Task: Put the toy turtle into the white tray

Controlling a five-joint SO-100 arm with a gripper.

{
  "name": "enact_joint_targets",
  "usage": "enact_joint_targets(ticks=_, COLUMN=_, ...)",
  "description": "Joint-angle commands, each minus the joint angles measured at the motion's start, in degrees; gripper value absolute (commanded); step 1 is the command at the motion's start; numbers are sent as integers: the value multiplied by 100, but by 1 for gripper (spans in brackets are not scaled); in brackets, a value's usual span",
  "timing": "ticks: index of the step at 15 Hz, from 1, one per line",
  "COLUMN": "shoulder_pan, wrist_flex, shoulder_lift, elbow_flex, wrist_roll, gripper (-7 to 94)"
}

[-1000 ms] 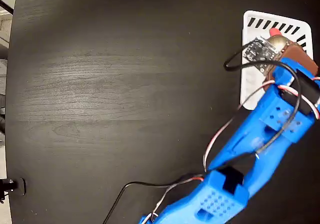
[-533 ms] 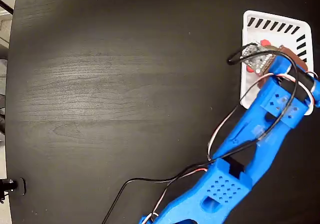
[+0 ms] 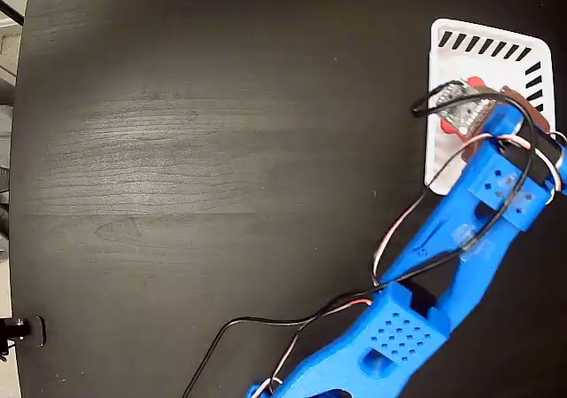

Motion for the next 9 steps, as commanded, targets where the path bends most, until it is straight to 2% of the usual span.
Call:
enact_joint_targets(ticks=1, shoulder_pan=79, wrist_flex=62, shoulder_lift=475, elbow_flex=-940, wrist_roll=-9, gripper=48)
enact_joint_targets(ticks=2, shoulder_pan=97, wrist_flex=79, shoulder_lift=510, elbow_flex=-932, wrist_roll=-18, gripper=58)
enact_joint_targets(ticks=8, shoulder_pan=167, wrist_flex=123, shoulder_lift=800, elbow_flex=-729, wrist_roll=-35, gripper=58)
enact_joint_targets(ticks=9, shoulder_pan=167, wrist_flex=123, shoulder_lift=905, elbow_flex=-686, wrist_roll=-35, gripper=51)
